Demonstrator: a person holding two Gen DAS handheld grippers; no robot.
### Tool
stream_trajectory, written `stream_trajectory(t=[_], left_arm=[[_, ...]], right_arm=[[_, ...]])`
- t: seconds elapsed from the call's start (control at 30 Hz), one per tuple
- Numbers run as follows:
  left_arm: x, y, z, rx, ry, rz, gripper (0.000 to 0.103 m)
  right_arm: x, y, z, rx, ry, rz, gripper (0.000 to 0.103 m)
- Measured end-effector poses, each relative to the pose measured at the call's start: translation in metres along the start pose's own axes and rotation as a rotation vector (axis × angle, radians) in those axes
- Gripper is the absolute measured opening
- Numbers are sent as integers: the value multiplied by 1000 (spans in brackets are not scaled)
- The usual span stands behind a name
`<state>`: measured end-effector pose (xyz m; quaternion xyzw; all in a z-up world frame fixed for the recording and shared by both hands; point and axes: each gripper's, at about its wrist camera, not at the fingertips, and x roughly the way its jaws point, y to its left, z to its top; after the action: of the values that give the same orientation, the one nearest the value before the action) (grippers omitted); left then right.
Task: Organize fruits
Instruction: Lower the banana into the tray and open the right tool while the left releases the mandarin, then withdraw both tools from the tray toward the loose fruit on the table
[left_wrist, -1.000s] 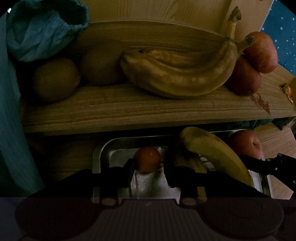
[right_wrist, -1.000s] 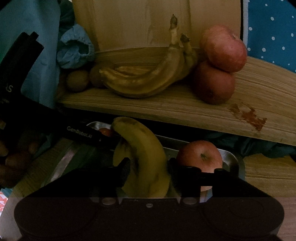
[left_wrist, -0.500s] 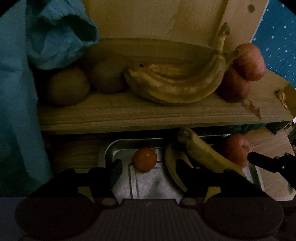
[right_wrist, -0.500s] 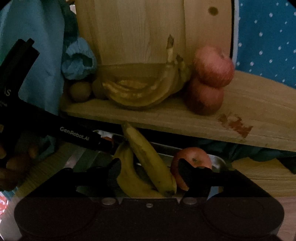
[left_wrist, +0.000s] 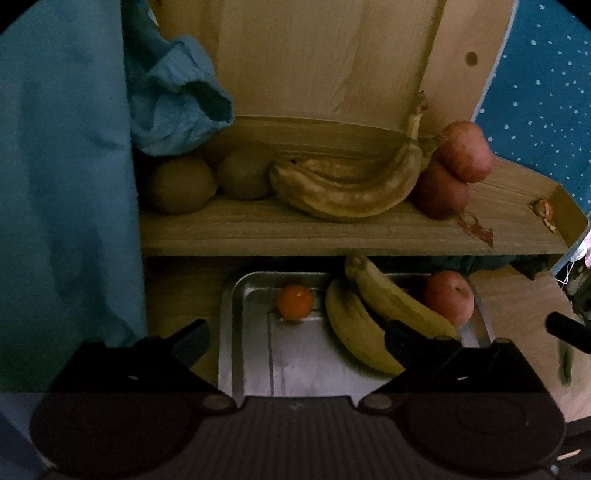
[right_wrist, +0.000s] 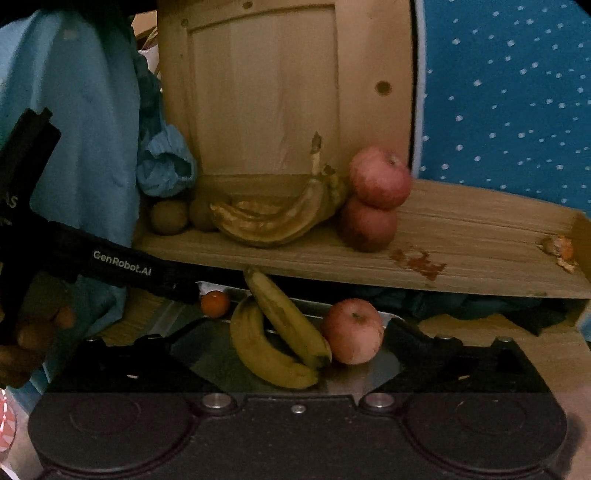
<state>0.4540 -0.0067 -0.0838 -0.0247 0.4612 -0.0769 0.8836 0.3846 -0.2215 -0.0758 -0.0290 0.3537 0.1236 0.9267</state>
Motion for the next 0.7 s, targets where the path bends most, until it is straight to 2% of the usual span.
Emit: stream_trajectory(t=[0.4,0.7], left_arm=[[-50,-5,-40,-8,-46,23,103],[-91,-10,-81,-31,-55,68,103]], right_arm=[[-58,0,-23,6,-47,-22,102],[-109,12,-48,-1,-32,-4,102]])
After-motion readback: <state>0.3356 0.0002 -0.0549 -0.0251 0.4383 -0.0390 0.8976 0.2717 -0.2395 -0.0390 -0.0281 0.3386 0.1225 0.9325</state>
